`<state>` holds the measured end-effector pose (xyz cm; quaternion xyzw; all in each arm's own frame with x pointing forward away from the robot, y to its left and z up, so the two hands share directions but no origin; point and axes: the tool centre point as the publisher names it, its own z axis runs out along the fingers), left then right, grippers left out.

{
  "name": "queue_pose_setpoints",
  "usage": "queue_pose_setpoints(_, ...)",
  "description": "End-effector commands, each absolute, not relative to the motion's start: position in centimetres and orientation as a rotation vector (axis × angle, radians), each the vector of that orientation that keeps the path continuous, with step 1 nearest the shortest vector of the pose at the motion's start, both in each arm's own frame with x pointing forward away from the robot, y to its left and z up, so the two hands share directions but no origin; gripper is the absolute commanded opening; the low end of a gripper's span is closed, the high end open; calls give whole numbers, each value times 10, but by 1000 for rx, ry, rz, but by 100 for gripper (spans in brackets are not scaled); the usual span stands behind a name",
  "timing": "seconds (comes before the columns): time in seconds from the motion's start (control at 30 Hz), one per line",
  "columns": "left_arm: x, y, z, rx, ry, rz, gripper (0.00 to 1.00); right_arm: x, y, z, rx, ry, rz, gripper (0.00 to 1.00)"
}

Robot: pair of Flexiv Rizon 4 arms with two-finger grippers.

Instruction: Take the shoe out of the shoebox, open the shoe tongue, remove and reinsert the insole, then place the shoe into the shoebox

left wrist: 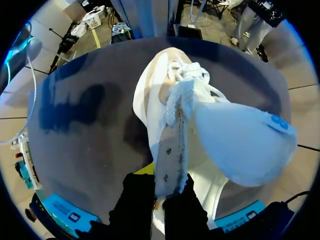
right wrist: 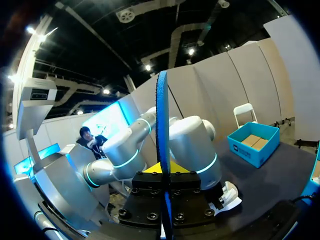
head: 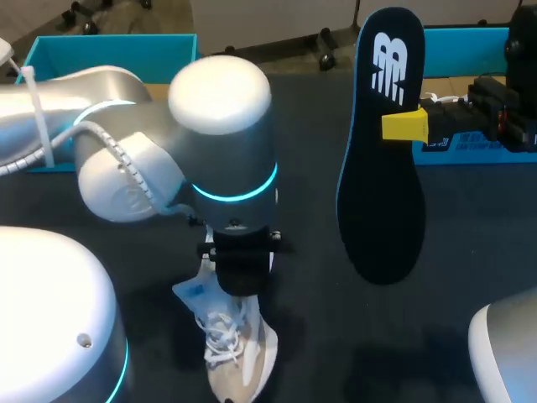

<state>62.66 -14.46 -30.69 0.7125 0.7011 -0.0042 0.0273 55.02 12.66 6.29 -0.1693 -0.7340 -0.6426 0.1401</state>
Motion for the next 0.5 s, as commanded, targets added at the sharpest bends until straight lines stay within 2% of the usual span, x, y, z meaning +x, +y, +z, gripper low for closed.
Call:
queue_pose_setpoints(0.03,627,-164,-321,2232,2181,26,0,555,129,65,-485,-2125,-1845,0)
queue_pose_setpoints(0.5,635,-189,-351,2346,2101,37,0,555,129,65,-485,-2125,-1845,0)
